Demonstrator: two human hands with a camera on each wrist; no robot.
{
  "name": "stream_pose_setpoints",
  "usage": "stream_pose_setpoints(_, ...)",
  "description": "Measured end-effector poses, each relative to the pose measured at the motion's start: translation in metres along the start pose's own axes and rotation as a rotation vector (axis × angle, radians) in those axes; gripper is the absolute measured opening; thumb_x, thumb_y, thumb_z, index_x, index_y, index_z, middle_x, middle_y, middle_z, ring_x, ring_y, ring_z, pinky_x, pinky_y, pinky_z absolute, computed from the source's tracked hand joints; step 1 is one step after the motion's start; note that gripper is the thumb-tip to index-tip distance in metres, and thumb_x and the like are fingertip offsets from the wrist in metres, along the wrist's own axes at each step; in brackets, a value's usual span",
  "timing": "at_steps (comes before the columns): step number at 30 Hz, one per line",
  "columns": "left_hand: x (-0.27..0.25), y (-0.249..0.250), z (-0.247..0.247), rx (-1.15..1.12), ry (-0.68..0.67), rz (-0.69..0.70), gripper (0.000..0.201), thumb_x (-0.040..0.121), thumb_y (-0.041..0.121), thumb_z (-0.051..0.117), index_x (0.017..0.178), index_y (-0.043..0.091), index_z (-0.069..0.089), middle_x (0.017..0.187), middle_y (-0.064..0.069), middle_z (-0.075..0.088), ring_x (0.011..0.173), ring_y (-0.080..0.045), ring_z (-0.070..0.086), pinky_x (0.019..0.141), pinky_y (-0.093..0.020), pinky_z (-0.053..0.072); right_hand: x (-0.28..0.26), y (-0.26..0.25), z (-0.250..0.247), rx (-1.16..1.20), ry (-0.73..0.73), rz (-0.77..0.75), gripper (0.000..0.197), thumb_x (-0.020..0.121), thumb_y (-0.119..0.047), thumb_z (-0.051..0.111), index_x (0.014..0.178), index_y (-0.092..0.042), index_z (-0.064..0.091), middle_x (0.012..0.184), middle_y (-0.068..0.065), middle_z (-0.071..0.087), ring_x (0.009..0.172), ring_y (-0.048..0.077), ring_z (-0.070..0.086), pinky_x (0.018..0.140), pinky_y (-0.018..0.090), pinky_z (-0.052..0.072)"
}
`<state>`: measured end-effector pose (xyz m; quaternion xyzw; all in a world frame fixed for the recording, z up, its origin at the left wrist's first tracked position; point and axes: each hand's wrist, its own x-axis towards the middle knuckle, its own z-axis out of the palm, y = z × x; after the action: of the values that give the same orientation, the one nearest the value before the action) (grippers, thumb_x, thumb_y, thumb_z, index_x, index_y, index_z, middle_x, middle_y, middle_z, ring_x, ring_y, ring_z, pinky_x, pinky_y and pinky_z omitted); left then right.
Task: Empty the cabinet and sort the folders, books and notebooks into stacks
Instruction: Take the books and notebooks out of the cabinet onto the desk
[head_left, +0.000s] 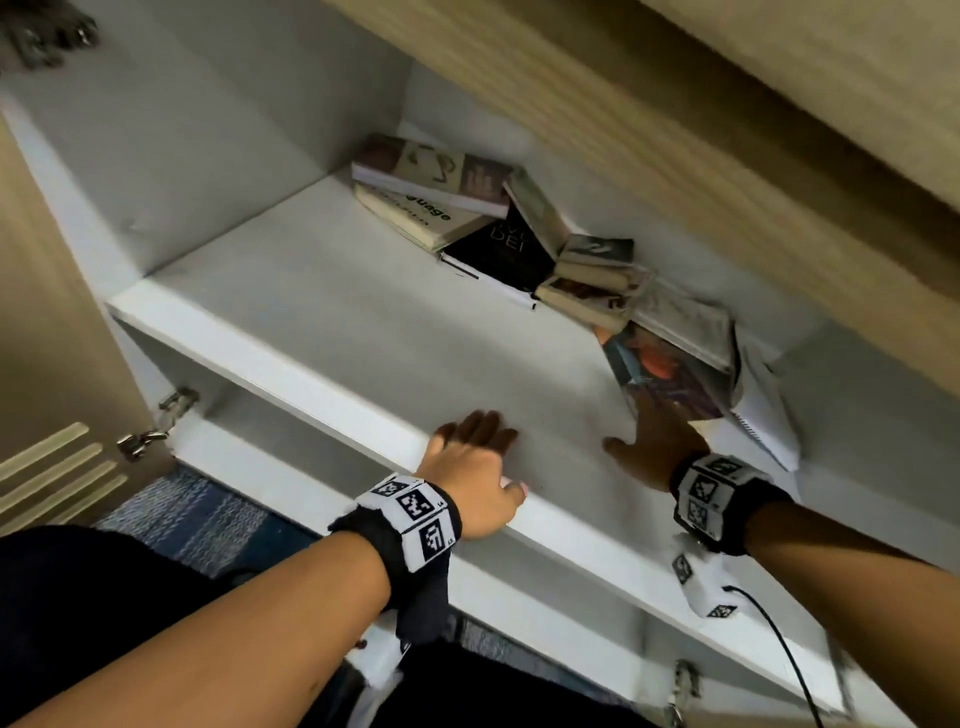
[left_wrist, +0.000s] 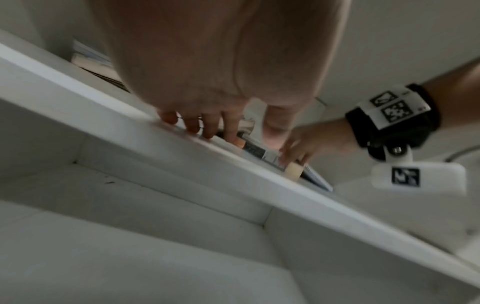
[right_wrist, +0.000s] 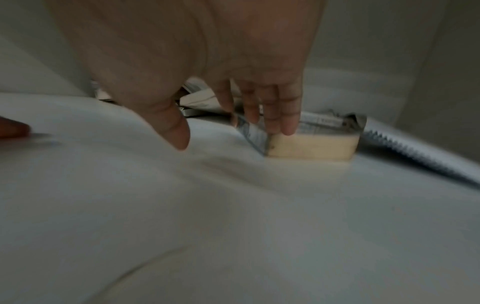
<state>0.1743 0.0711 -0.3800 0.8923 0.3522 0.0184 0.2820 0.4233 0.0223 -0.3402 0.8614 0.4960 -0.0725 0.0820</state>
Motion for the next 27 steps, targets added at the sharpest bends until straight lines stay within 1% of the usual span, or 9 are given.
stream_pose_setpoints(3,-0.002,-0.005,0.011,0.153,-0.114,0.022,0.08,0.093,0.058,0.036,0.154,0.027,-0.005,0.16,-0.004,-0.022,0.146,-0.017,-0.024,0.117,-0.045,-0.017,0.023,0.02,-0.014,-0.099,0.199,-0.105,0.102,0.079,-0.045,0.069,0.154,-0.021,0.005,0.161,0.006,0.01,0.148,0.027,0.013,0.121,0.041,0.015)
stream_pose_setpoints(11,-0.002,-0.005,0.016,0.208,-0.131,0.026,0.086,0.089,0.066,0.033,0.153,0.03,-0.013,0.155,-0.007,-0.032,0.142,-0.02,-0.034,0.114,-0.05,-0.021,0.083,0.032,-0.008,-0.324,0.097,-0.043,0.124,0.047,-0.029,0.09,0.149,-0.02,0.022,0.148,0.009,0.038,0.133,0.033,0.043,0.112,0.04,0.036)
stream_pose_setpoints(15,-0.001,-0.004,0.019,0.211,-0.113,0.036,0.088,0.088,0.067,0.033,0.152,0.03,-0.014,0.154,-0.007,-0.033,0.14,-0.02,-0.036,0.113,-0.051,-0.022,0.088,0.028,0.004,-0.499,0.234,-0.081,0.076,0.085,-0.034,0.058,0.149,-0.019,0.021,0.136,0.018,0.048,0.119,0.04,0.052,0.1,0.05,0.045)
stream_pose_setpoints(17,-0.001,-0.003,0.02,0.224,-0.111,0.034,0.089,0.088,0.067,0.033,0.152,0.029,-0.014,0.155,-0.007,-0.033,0.141,-0.021,-0.036,0.113,-0.052,-0.022,0.1,0.035,0.003,-0.442,0.176,-0.052,0.084,0.079,-0.034,0.069,0.149,-0.018,0.025,0.128,0.02,0.054,0.112,0.041,0.056,0.095,0.048,0.047)
stream_pose_setpoints(19,-0.002,-0.003,0.02,0.232,-0.119,0.034,0.089,0.087,0.067,0.034,0.152,0.028,-0.014,0.155,-0.007,-0.033,0.14,-0.022,-0.036,0.112,-0.052,-0.023,0.112,0.039,-0.007,-0.197,0.09,-0.019,0.098,0.067,-0.033,0.083,0.149,-0.022,0.028,0.136,0.018,0.052,0.118,0.038,0.055,0.099,0.044,0.045)
stream_pose_setpoints(22,-0.002,-0.003,0.022,0.232,-0.103,0.039,0.09,0.087,0.067,0.034,0.152,0.028,-0.014,0.154,-0.008,-0.034,0.14,-0.023,-0.037,0.111,-0.053,-0.023,0.128,0.052,-0.018,0.198,-0.02,0.009,0.066,0.087,-0.026,0.069,0.144,-0.009,0.041,0.148,0.016,0.042,0.133,0.035,0.041,0.111,0.042,0.031)
stream_pose_setpoints(24,-0.002,-0.003,0.023,0.233,-0.101,0.038,0.091,0.086,0.068,0.033,0.152,0.028,-0.016,0.153,-0.008,-0.036,0.139,-0.024,-0.039,0.11,-0.053,-0.024,0.126,0.057,-0.023,0.27,-0.063,0.002,0.076,0.083,-0.054,0.063,0.141,-0.01,0.045,0.148,0.013,0.042,0.136,0.032,0.039,0.113,0.042,0.026)
stream_pose_setpoints(26,-0.002,-0.003,0.025,0.237,-0.102,0.033,0.092,0.086,0.069,0.033,0.152,0.028,-0.016,0.152,-0.008,-0.038,0.138,-0.024,-0.04,0.11,-0.053,-0.025,0.128,0.063,-0.018,0.284,0.003,-0.021,0.109,0.054,-0.086,0.056,0.133,-0.011,0.054,0.14,0.014,0.052,0.131,0.031,0.044,0.111,0.042,0.028)
stream_pose_setpoints(27,-0.001,-0.003,0.027,0.241,-0.104,0.032,0.092,0.085,0.069,0.033,0.152,0.028,-0.016,0.152,-0.008,-0.038,0.138,-0.024,-0.04,0.11,-0.053,-0.025,0.128,0.064,-0.015,0.297,0.025,-0.021,0.11,0.05,-0.088,0.057,0.132,-0.014,0.054,0.14,0.012,0.052,0.13,0.03,0.044,0.112,0.042,0.027)
